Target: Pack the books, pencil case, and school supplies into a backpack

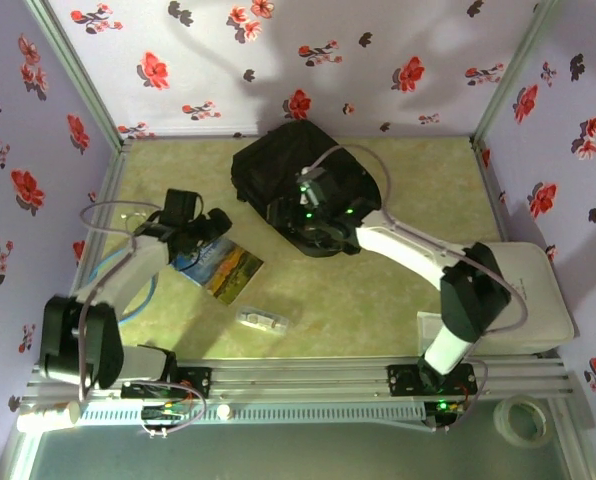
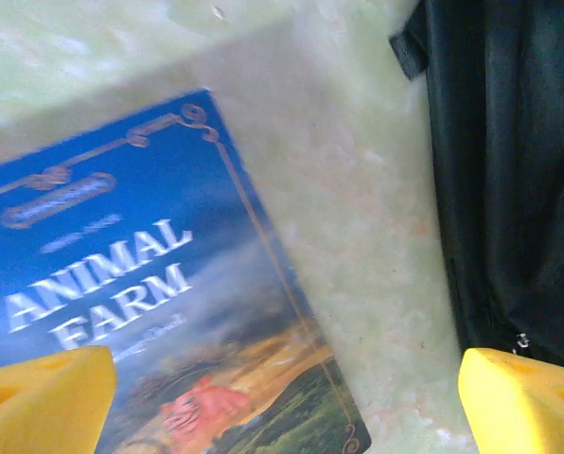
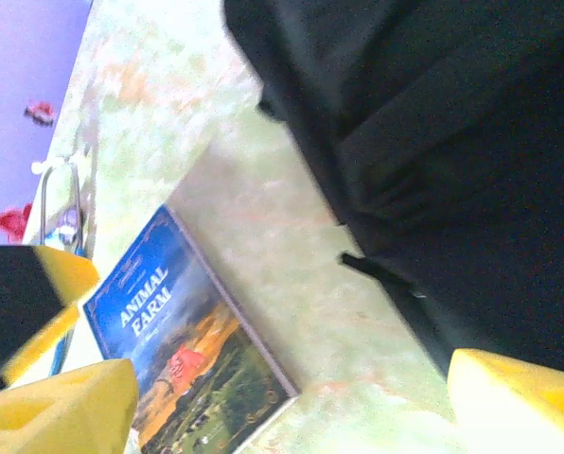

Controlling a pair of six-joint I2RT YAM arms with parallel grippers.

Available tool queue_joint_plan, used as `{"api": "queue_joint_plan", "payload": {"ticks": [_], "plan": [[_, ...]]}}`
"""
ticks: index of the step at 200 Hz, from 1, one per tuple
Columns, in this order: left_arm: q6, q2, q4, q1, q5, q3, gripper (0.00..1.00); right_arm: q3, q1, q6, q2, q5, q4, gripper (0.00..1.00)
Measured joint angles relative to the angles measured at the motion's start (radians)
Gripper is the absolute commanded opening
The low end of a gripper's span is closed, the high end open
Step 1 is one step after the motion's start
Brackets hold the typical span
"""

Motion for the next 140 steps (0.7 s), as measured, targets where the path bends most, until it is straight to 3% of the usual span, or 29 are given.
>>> {"api": "queue_joint_plan", "payload": {"ticks": [54, 92, 140], "plan": [[-0.057, -0.105, -0.050, 0.125, 0.038, -0.233, 0.81, 0.225, 0.109, -0.087, 0.295, -0.054, -0.084, 0.66], [-0.110, -0.123, -0.021, 0.133, 0.085, -0.322, 0.68, 0.322, 0.142, -0.127, 0.428, -0.076, -0.154, 0.47], [-0.130, -0.097, 0.034, 0.133, 0.114, -0.336, 0.59, 0.375, 0.142, -0.146, 0.511, -0.086, -0.202, 0.30]]}}
